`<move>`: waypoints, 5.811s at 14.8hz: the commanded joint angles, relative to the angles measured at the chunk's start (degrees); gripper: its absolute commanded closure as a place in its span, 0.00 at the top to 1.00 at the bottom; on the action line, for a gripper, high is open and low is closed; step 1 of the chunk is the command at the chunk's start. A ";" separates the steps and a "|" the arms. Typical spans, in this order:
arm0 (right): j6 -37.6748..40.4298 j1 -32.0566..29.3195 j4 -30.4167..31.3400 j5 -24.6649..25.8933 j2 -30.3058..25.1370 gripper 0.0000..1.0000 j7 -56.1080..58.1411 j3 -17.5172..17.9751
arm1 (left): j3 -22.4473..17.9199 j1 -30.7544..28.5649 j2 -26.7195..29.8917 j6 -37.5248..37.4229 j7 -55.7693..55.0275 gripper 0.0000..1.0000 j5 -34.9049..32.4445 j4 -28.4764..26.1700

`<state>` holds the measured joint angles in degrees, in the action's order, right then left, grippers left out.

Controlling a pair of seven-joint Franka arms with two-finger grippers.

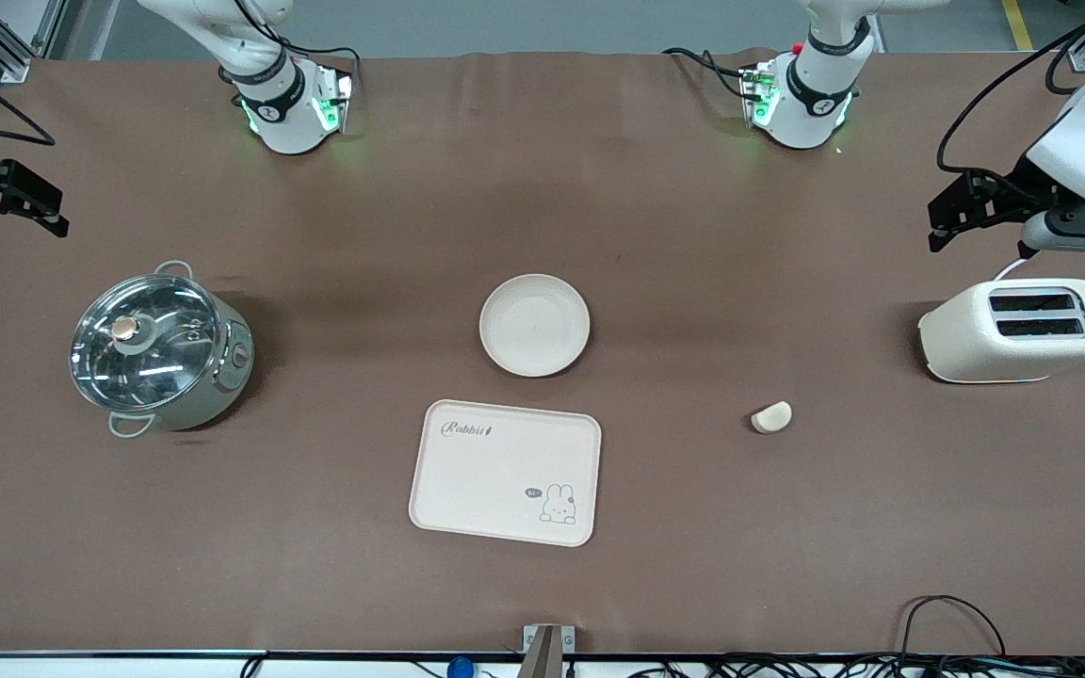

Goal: Place bun in plate and plate on tray
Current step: 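Reach the left gripper to the white bun while the right gripper moves out, then grasp the bun with the left gripper while the right gripper nears the plate, then carry the bun over the white plate with the left gripper, then open the left gripper over the plate while the right gripper grips the rim, then move the plate onto the bear-print tray with the right gripper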

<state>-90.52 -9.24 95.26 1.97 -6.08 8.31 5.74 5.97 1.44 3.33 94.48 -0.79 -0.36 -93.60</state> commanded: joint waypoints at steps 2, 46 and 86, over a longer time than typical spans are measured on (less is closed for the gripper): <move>-0.53 -0.25 1.42 0.31 -1.39 1.00 0.74 0.15 | -0.17 -1.96 -1.05 -2.46 -0.18 1.00 0.01 1.49; -71.02 47.65 35.88 -32.30 26.90 1.00 -38.90 0.50 | 12.58 21.32 -44.37 34.45 -47.17 0.09 9.41 4.48; -56.89 37.29 3.48 -25.20 38.84 0.00 -41.01 -1.78 | 1.43 1.88 -1.49 -1.40 -11.17 1.00 1.14 3.17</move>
<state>-150.45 30.47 107.25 -26.64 26.47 -33.15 3.40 10.06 0.25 -0.33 92.74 -12.79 -0.22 -86.87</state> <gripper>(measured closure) 0.960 0.000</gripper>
